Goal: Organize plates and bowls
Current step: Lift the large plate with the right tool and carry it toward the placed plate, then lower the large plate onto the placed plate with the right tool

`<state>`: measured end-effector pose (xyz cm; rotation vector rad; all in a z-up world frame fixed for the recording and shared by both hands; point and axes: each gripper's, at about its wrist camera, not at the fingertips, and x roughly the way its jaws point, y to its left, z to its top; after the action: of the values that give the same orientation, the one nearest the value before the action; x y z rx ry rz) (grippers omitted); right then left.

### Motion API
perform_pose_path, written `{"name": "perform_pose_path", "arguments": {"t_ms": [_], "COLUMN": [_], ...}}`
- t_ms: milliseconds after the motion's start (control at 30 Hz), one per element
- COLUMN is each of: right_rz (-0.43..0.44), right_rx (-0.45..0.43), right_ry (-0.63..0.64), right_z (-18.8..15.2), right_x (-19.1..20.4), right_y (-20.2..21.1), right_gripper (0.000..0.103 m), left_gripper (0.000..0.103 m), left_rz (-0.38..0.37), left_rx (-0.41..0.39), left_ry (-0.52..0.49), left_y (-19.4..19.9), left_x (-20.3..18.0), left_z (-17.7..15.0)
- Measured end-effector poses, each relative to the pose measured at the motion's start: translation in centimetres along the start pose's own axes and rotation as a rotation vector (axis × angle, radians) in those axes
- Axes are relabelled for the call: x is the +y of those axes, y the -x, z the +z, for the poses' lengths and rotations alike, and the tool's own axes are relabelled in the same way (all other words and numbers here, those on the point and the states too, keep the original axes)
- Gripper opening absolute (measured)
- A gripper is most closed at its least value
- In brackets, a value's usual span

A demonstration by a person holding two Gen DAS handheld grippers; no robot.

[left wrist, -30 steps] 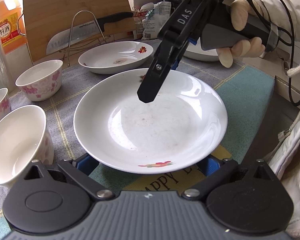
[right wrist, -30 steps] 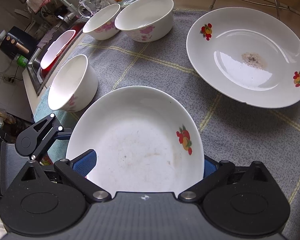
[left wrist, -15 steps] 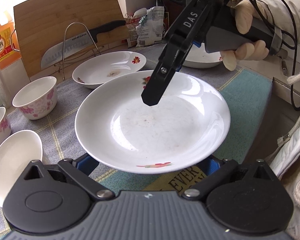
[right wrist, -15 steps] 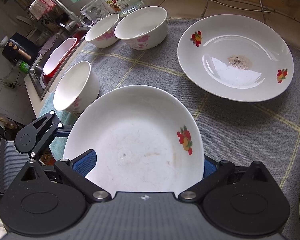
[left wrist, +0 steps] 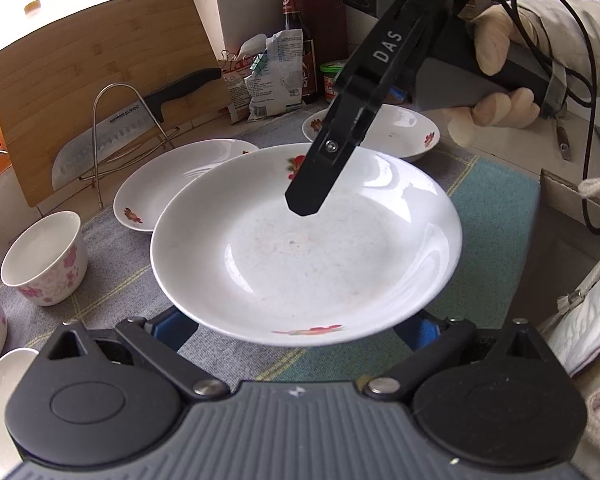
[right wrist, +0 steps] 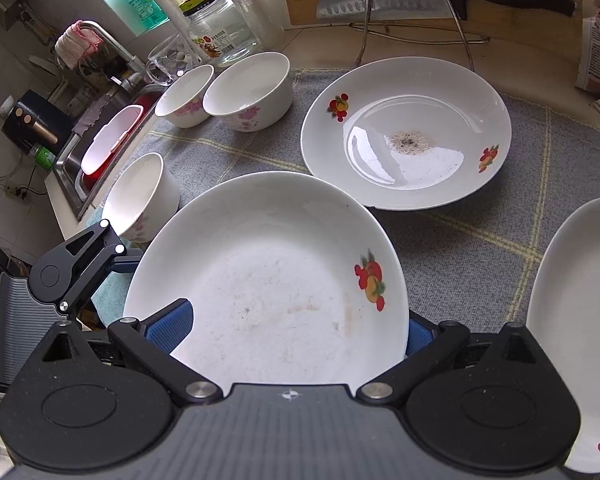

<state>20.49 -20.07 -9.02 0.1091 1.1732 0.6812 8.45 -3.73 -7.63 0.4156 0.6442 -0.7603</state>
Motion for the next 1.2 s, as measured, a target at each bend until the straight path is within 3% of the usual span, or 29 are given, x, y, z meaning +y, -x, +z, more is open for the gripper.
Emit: {"name": "perform_pose_path", "arguments": {"t_ms": [700, 1200], "right_rz": [-0.078, -0.105], "right_rx": [-0.120, -0.167], "right_ry": [-0.095, -0.163], "right_z": [-1.9, -3.1], "right_x": [-8.0, -13.7], "right_y": [6.6, 8.9], "right_gripper": [0.103, 0.103], "left_gripper": [0.102, 0.102], "left_rz": [-0.102, -0.140], "left_rx": [-0.021, -0.001], "left_ry": [-0.059, -0.100], "left_y": [-6.4, -11.1], "left_x": [-1.5, -3.6], "left_z": [7.1, 10.1]}}
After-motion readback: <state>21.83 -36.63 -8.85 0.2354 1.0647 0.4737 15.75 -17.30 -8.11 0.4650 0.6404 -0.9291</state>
